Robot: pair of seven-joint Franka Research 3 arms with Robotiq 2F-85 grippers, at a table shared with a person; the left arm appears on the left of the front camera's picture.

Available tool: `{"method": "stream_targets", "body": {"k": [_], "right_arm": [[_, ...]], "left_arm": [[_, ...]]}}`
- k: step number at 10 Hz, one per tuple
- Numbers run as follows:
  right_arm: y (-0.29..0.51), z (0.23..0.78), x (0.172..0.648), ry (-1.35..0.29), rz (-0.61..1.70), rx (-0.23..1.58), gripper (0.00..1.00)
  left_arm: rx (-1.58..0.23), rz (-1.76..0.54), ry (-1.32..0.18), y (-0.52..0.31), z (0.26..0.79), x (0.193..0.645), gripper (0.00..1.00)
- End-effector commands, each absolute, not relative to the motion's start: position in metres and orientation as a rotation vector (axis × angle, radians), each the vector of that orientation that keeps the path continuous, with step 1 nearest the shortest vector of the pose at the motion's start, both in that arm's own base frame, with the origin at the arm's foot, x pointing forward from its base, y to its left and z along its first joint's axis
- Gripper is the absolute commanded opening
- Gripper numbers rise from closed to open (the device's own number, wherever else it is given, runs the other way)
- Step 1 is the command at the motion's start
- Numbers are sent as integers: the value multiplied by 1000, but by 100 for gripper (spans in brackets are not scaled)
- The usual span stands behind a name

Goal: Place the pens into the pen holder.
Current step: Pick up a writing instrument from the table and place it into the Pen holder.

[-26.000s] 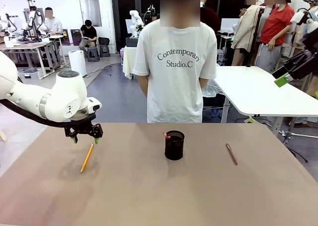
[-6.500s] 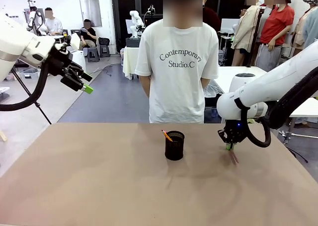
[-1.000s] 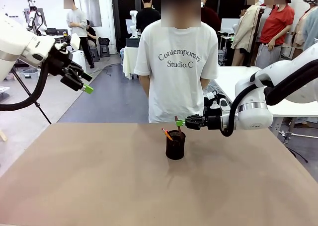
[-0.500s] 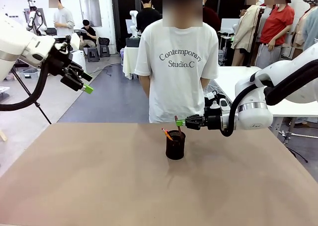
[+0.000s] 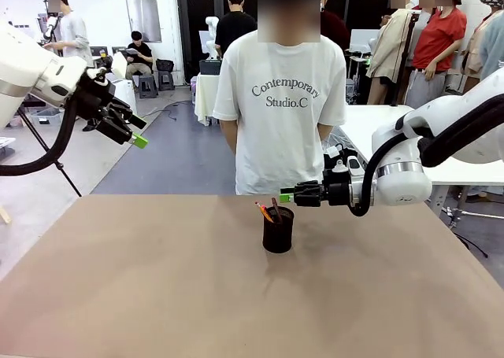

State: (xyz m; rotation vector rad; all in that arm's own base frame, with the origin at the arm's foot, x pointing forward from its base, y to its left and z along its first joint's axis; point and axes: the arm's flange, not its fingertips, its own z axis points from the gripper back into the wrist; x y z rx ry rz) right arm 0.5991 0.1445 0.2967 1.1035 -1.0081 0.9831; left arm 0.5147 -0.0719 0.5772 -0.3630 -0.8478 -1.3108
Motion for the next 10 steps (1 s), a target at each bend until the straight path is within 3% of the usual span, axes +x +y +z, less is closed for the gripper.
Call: {"method": "stream_targets", "body": {"k": [1,6,10], "right_arm": [[145,304,596,-996,1030,1103,100],[142,315,595,-924,1092,1099,100],[144,307,595,-956,1093,1085,100]], "left_arm": [[-356,-1307,-850,-70,578,514,100],[-356,-1307,-850,-70,578,514,100],[-356,-1307,-850,-70,578,514,100]]}}
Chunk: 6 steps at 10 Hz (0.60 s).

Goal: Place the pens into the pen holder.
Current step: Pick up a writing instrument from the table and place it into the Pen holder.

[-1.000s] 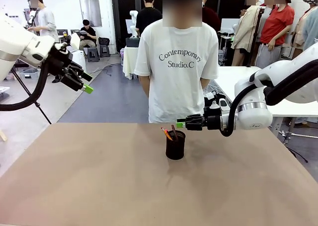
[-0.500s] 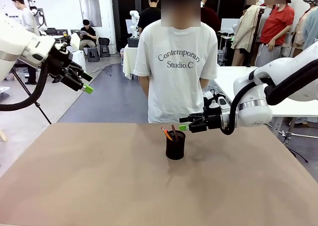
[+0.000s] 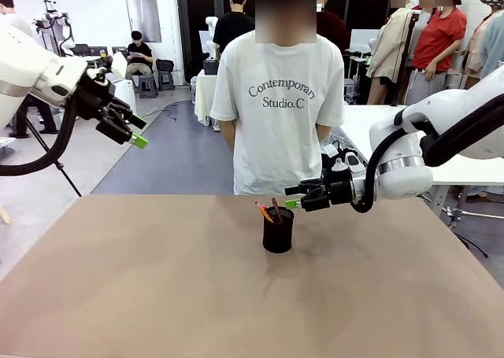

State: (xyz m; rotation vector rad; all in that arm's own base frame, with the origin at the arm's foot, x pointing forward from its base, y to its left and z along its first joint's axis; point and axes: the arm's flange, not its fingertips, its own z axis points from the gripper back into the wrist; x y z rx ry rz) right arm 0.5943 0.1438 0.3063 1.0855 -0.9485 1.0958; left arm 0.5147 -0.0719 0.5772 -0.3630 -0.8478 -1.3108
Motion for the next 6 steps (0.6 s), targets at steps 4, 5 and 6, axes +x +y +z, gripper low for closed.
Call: {"method": "stream_targets", "body": {"k": [4,5,6], "right_arm": [[138,317,588,-915,1143,1096,100],[133,328,583,-914,1177,1092,100],[126,341,583,-877,1196,1081,100]], "left_arm": [[-356,-1307,-850,-70,578,514,100],[-356,-1307,-850,-70,578,514,100],[-356,-1307,-850,-70,578,514,100]]}}
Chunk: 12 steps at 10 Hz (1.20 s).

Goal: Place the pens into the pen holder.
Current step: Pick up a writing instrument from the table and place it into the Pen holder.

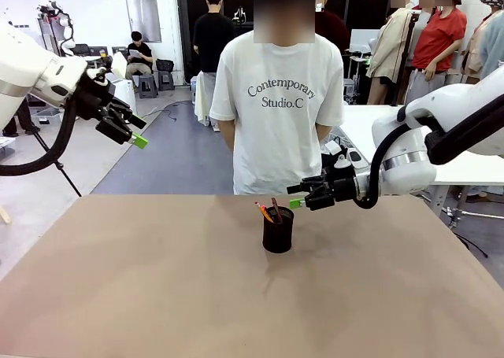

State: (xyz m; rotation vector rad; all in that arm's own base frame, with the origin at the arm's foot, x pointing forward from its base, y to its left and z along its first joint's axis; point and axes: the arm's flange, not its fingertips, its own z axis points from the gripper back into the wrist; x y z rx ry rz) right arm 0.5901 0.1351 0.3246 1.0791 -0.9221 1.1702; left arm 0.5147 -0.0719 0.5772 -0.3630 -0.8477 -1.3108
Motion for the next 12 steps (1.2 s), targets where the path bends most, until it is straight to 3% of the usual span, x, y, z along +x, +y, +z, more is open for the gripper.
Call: {"method": "stream_targets", "body": {"k": [1,7,12], "right_arm": [[122,355,579,-896,1208,1065,100],[92,446,583,-727,1413,855,100],[60,529,598,-732,1356,599,100]], "left_arm": [[-356,-1307,-850,-70,578,514,100],[-356,-1307,-850,-70,578,514,100],[-356,-1307,-850,-70,578,514,100]]}}
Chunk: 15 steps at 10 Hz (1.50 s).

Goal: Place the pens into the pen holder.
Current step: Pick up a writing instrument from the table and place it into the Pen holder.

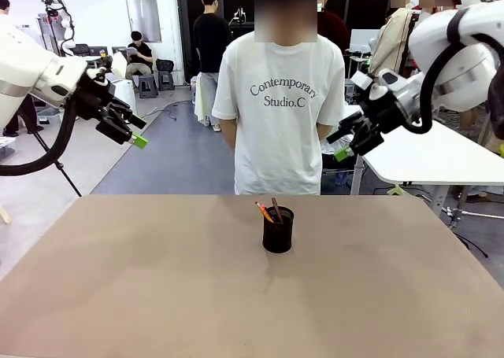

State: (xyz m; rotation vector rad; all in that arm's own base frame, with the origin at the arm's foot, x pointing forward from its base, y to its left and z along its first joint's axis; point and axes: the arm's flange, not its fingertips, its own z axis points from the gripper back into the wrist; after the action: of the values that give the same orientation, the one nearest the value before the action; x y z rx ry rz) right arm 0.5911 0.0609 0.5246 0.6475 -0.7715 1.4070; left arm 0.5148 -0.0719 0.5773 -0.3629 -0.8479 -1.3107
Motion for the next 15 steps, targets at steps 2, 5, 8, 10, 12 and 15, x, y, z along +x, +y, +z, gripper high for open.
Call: {"method": "stream_targets", "body": {"k": [2,5,8,10,12,15], "right_arm": [[40,546,612,-700,1275,479,100],[5,563,625,-638,1189,419,100],[-19,588,627,-659,1146,414,100],[-30,592,623,-636,1135,438,100],[-36,587,615,-556,1161,523,100],[-39,587,608,-536,1182,588,100]], "left_arm": [[-356,-1307,-850,-70,578,514,100],[-356,-1307,-850,-70,578,514,100],[-356,-1307,-850,-70,578,514,100],[-356,-1307,-850,-70,578,514,100],[-356,-1307,-850,-70,578,514,100],[-356,-1307,-850,-70,578,514,100]]}}
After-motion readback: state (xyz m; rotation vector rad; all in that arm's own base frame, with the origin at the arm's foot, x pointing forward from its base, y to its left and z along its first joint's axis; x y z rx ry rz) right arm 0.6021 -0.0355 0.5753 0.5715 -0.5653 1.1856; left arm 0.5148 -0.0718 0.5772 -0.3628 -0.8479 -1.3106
